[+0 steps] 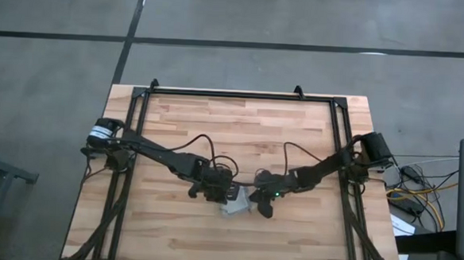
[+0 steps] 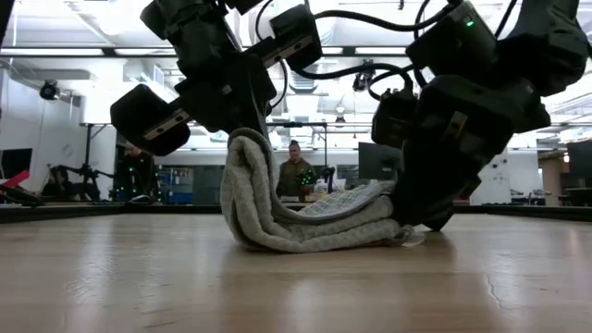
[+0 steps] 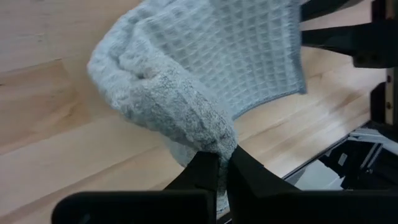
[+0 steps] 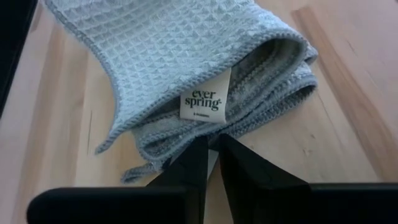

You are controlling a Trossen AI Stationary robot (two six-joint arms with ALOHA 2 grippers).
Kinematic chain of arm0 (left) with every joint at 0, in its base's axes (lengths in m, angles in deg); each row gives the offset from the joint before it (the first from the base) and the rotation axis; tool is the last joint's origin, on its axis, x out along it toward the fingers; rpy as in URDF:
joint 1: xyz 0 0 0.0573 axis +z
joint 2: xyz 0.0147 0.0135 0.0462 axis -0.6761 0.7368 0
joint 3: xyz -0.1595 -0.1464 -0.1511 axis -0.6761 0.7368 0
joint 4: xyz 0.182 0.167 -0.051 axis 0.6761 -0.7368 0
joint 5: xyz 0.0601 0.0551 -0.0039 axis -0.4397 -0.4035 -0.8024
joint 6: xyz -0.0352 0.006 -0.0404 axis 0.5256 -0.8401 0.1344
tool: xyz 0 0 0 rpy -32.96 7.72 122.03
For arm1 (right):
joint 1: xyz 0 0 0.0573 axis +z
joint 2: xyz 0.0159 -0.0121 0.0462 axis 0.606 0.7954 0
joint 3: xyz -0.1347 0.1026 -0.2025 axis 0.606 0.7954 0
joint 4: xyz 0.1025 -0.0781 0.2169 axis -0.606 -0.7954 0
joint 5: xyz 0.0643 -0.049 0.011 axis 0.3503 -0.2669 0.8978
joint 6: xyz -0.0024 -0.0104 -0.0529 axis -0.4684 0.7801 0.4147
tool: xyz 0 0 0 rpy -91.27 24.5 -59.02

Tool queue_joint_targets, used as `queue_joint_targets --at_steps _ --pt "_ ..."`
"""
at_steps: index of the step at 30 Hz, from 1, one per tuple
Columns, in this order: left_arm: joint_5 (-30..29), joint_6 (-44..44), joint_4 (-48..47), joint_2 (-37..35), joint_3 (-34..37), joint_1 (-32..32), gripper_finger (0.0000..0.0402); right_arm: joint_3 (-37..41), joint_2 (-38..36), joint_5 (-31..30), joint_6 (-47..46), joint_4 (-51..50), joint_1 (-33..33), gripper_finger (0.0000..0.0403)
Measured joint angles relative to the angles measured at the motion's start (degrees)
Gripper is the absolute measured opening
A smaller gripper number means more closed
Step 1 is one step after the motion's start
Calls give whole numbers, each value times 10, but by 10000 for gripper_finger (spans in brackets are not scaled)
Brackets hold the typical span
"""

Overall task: Fold microfiber towels
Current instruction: Fold the microfiber cloth on the table

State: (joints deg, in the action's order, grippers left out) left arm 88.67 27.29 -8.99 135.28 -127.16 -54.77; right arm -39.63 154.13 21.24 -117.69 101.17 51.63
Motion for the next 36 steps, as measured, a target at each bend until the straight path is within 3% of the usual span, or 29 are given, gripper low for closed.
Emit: queue_joint_targets --at_steps 23,36 --pt "-58 -20 70 0 0 4 12 -12 3 20 4 0 0 38" --pt "-49 -34 150 26 1 4 14 -12 3 19 4 1 0 38"
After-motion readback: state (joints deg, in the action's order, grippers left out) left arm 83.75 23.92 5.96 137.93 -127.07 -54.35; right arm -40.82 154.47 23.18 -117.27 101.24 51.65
